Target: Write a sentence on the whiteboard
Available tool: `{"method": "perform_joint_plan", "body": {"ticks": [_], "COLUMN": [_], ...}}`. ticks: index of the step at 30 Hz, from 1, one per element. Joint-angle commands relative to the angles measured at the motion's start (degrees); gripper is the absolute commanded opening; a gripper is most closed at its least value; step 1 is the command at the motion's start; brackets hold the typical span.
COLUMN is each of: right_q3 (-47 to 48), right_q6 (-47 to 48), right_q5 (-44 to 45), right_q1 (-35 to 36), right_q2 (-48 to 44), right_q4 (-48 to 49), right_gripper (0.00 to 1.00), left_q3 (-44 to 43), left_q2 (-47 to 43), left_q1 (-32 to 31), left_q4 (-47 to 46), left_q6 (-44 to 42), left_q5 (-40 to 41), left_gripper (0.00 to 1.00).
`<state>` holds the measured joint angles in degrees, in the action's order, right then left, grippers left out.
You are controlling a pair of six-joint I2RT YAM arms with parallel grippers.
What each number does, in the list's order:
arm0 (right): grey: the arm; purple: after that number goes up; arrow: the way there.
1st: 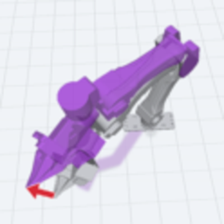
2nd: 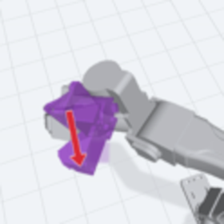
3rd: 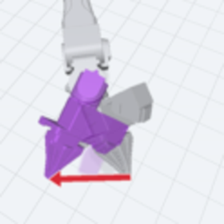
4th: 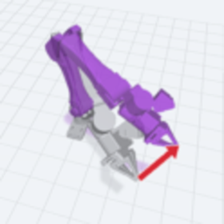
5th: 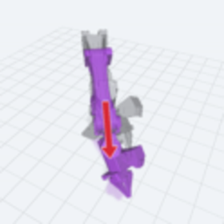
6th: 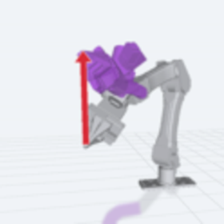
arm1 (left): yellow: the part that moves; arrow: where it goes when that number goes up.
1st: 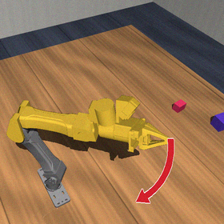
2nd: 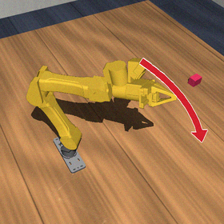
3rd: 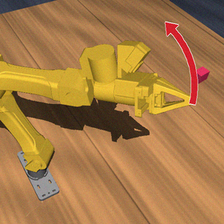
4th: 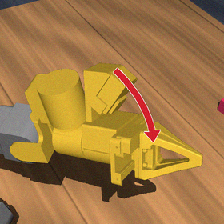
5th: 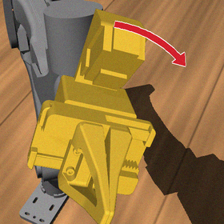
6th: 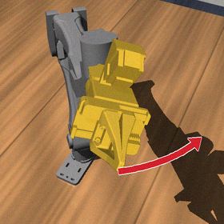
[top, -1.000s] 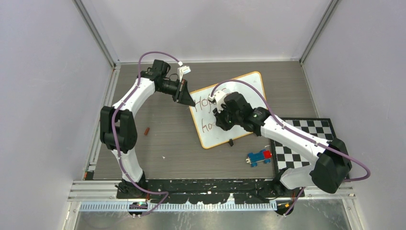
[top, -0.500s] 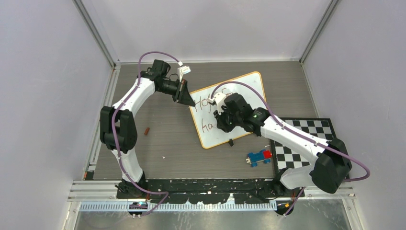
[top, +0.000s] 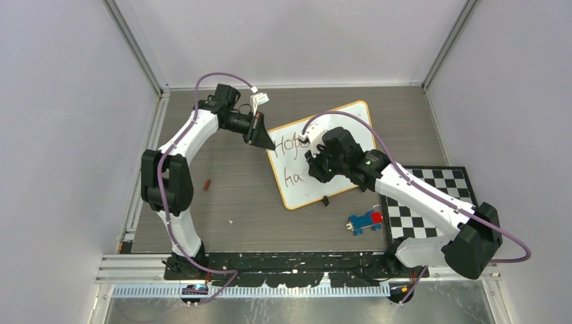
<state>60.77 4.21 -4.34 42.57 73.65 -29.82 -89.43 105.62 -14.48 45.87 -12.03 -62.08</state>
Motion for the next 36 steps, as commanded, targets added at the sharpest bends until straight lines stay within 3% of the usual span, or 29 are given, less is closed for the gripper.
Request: {"method": "perform_joint_plan", "body": {"ticks": [1,36], "right_q3": [2.93,2.87], "right_q6": [0.36,0.48], "right_q5": [1.01,1.78], "right_q1": [-0.17,-1.72], "right_q2": [-0.67,3.15], "right_q4": [2.39,2.23], "right_gripper": [0.00,0.00], "left_q3": [-0.40,-0.88], "left_q2": [-1.35,-0.87], "left_q1": [0.13,0.15], "left_q4": [-0.17,0.18], "left_q6": [-1.73,-2.27], "left_q5": [4.63,4.87], "left_gripper": [0.00,0.00]}}
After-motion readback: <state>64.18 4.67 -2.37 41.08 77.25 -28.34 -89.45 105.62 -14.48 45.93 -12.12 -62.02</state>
